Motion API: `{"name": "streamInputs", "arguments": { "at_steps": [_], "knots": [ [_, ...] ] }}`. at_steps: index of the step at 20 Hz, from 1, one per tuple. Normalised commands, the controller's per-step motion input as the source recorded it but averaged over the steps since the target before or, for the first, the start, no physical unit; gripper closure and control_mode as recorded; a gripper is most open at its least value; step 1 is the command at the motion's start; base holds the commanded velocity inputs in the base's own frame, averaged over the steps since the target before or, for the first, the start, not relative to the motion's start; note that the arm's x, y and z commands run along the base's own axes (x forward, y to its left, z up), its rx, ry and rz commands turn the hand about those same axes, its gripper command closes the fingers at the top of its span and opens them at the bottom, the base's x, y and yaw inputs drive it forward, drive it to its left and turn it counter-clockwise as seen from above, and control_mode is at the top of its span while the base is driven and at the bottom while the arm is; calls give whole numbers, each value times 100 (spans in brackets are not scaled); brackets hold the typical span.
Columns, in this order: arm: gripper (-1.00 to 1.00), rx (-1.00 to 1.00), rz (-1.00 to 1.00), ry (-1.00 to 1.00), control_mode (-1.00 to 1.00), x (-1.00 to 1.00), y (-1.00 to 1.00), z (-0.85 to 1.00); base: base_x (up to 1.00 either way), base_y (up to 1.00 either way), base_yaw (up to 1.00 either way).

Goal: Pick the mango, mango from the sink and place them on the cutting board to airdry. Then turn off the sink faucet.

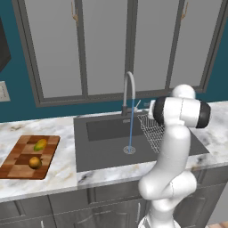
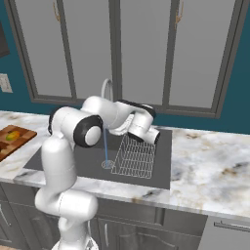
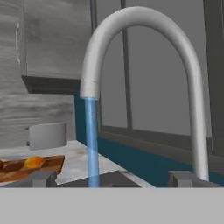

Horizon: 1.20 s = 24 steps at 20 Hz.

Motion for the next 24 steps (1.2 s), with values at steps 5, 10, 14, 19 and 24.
{"name": "streamInputs", "arguments": {
  "at_steps": [5, 10, 14, 19, 24],
  "knots": [
    [-100, 0, -2, 0, -100, 21, 0, -12, 0, 0, 0],
    [-100, 0, -3, 0, -100, 22, -5, -17, 0, 0, 0],
    [-100, 0, -5, 2, -100, 12, -18, -20, 0, 0, 0],
    [-100, 1, -2, 1, -100, 27, -17, -12, 0, 0, 0],
    [-100, 1, 0, 1, -100, 45, -1, -5, 0, 0, 0]
  ]
}}
